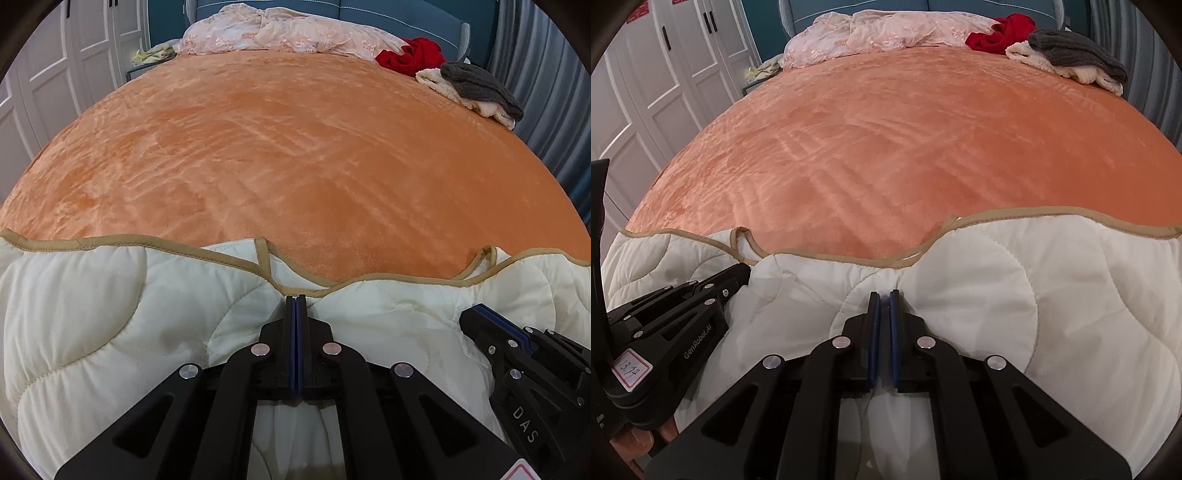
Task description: Fold large clothes
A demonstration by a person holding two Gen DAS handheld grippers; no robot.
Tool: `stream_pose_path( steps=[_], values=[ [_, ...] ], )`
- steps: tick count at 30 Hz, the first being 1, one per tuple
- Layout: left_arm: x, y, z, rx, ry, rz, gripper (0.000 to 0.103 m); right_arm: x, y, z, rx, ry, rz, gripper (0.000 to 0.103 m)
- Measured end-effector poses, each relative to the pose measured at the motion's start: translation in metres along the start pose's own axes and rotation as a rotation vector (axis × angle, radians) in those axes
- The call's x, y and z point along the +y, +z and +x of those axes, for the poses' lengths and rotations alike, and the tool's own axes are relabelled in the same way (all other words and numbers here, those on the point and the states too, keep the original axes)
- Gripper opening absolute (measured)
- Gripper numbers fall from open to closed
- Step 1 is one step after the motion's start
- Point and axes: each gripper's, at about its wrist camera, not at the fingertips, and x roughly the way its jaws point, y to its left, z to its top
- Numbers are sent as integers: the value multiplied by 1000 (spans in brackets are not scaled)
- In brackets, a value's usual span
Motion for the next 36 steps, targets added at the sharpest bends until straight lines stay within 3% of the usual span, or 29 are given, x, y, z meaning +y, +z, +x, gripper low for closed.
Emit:
stream_pose_path(
  steps=[5, 10, 16, 21, 26, 36],
  values=[
    [6, 5, -5, 15, -23, -24, 0, -9, 7, -5, 2, 32, 57, 2],
    [33, 8, -51, 0, -31, -82, 4, -30, 12, -65, -100, -23, 137, 9],
    [55, -27, -102, -10, -19, -55, 5, -2, -13, -116, -94, 69, 41, 9],
    [58, -48, -101, -3, -22, -81, 5, 39, -34, -96, -27, 114, -16, 9],
    [56, -53, -88, -15, -17, -85, 5, 53, -49, -65, 23, 84, -24, 8],
    [50, -64, -72, -61, 10, -63, 4, 57, -61, -46, -2, 62, -34, 5]
  ],
)
